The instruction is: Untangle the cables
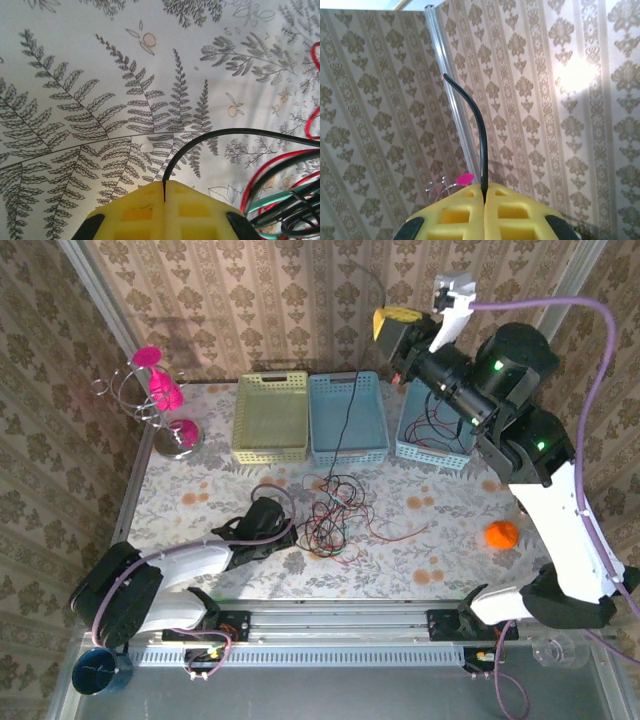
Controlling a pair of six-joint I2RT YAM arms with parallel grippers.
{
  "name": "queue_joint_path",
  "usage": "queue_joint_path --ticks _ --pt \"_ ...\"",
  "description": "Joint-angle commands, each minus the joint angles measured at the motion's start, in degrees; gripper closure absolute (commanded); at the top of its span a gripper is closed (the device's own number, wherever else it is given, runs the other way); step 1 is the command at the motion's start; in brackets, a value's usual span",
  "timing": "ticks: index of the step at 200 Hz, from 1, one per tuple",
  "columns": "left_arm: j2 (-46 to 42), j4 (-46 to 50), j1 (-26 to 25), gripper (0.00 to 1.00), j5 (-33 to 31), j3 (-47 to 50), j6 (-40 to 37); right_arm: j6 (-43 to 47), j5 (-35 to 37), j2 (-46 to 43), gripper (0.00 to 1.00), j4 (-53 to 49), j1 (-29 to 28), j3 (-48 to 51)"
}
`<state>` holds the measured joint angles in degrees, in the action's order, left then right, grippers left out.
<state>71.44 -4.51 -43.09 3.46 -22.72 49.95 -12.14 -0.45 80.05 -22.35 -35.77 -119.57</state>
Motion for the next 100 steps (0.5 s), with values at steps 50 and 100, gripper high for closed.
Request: queue_joint_path --ticks 50,100 --pt "-2.4 2.0 -0.1 1.0 -3.1 2.4 0.7 -2.9 -2.8 0.6 1.0 7.3 4.5 -5.8" --pt "1.4 -0.5 0.6 1.0 -2.8 2.7 0.7 -6.5 -3.2 0.1 1.0 8.6 12.0 -11.3"
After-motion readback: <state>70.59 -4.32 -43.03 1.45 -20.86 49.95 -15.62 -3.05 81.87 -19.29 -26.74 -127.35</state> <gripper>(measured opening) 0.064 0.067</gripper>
